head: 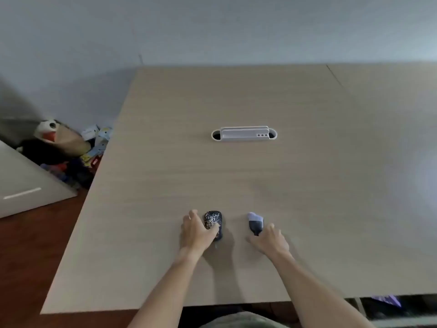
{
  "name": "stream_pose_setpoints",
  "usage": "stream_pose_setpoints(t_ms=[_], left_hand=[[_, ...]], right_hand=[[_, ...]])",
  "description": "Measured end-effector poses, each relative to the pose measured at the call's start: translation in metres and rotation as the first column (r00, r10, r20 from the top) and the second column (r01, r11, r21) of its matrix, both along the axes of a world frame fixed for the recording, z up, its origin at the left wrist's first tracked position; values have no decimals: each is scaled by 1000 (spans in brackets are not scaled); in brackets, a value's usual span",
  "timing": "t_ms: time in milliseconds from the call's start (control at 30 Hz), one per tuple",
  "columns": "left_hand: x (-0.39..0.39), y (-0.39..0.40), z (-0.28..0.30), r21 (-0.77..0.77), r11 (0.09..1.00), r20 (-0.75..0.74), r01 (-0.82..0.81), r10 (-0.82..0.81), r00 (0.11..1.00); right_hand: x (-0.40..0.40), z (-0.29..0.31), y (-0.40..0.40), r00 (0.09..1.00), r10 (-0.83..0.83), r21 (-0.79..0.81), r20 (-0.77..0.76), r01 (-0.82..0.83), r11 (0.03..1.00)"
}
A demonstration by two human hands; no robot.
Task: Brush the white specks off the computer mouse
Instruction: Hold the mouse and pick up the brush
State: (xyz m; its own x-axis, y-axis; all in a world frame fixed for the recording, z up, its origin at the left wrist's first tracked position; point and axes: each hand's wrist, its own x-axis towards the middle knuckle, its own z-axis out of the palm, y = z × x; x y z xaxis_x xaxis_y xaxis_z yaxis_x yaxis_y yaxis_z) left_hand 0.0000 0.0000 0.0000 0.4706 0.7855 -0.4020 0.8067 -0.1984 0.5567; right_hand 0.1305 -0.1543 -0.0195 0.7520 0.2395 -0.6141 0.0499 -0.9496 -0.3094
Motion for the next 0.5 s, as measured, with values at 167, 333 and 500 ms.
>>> stream_pose_setpoints(t_ms=[167,333,500], left_hand=[[-1,-18,-16,-42,999,-56,-34,31,998],[-1,-27,-29,14,999,-53,-30,31,998],[-2,-23,-35,64,998,-10,13,-12,1000]], right_hand=[[-9,-9,-6,998,65,-2,23,-65,998],[-4,-11,-12,992,79,75,103,-87,993],[8,-11,-2,992,-24,360,127,-24,933]])
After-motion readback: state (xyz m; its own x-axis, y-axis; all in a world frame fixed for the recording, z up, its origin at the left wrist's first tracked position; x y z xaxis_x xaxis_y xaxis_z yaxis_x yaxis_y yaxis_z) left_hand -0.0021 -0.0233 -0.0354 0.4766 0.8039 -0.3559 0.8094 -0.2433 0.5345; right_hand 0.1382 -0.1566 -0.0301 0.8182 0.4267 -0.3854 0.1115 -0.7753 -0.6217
